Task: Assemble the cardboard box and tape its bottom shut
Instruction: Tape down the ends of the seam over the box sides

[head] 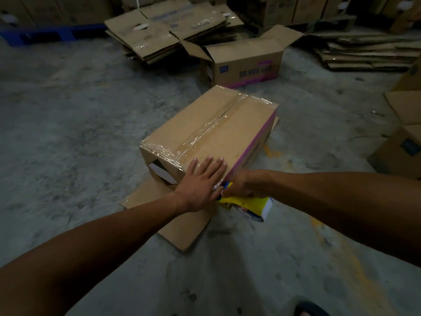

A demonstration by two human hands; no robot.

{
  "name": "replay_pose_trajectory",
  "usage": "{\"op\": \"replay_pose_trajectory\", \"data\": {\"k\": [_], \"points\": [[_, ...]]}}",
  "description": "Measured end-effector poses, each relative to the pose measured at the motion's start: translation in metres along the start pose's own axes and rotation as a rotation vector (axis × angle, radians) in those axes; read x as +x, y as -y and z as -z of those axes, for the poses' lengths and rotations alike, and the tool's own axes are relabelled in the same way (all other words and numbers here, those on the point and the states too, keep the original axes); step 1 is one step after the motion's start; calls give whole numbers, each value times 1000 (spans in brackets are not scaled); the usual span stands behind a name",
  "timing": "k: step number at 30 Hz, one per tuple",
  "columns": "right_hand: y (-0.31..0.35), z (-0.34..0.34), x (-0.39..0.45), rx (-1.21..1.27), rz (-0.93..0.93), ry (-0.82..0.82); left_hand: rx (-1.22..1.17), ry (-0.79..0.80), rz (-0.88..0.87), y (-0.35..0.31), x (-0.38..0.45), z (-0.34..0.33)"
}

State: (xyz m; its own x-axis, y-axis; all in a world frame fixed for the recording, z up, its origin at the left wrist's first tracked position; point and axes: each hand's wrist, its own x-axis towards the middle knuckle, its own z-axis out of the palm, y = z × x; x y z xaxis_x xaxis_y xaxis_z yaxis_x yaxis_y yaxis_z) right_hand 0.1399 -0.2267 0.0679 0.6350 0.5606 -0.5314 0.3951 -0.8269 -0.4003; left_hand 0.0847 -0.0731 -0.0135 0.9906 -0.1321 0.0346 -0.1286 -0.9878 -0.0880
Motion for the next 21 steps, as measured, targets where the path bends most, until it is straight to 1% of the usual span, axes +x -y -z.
{"op": "replay_pose_trajectory", "data": {"k": [1,2,3,4,5,6,7,10,13,18,20,21], "points": [[-5,0,-2,-147,21,-31,0,10,7,1,-1,2],[-13,-1,-5,-304,-9,-51,-9,15,15,2,-3,2],[-25,-5,-6,-421,-81,-14,-10,16,14,7,-6,1],[-36,-9,-4,-504,-141,57,-3,18,10,15,-10,-2],[-44,-8,-2,-540,-186,132,-1,19,9,25,-15,-5],[-49,-6,0,-533,-198,174,-4,24,3,35,-22,-8],[-52,-1,3,-531,-185,182,9,26,-18,44,-28,-10],[-51,7,8,-565,-91,159,53,37,-51,66,-49,-10],[-42,-10,12,-590,-8,191,11,18,-23,76,-72,-10],[-7,-63,-9,-496,252,349,-66,-10,-6,99,-123,-13],[-2,-85,-10,-536,374,434,-151,-43,71,106,-145,-16],[-1,-93,-9,-572,443,460,-211,-73,140,105,-154,-18]]}}
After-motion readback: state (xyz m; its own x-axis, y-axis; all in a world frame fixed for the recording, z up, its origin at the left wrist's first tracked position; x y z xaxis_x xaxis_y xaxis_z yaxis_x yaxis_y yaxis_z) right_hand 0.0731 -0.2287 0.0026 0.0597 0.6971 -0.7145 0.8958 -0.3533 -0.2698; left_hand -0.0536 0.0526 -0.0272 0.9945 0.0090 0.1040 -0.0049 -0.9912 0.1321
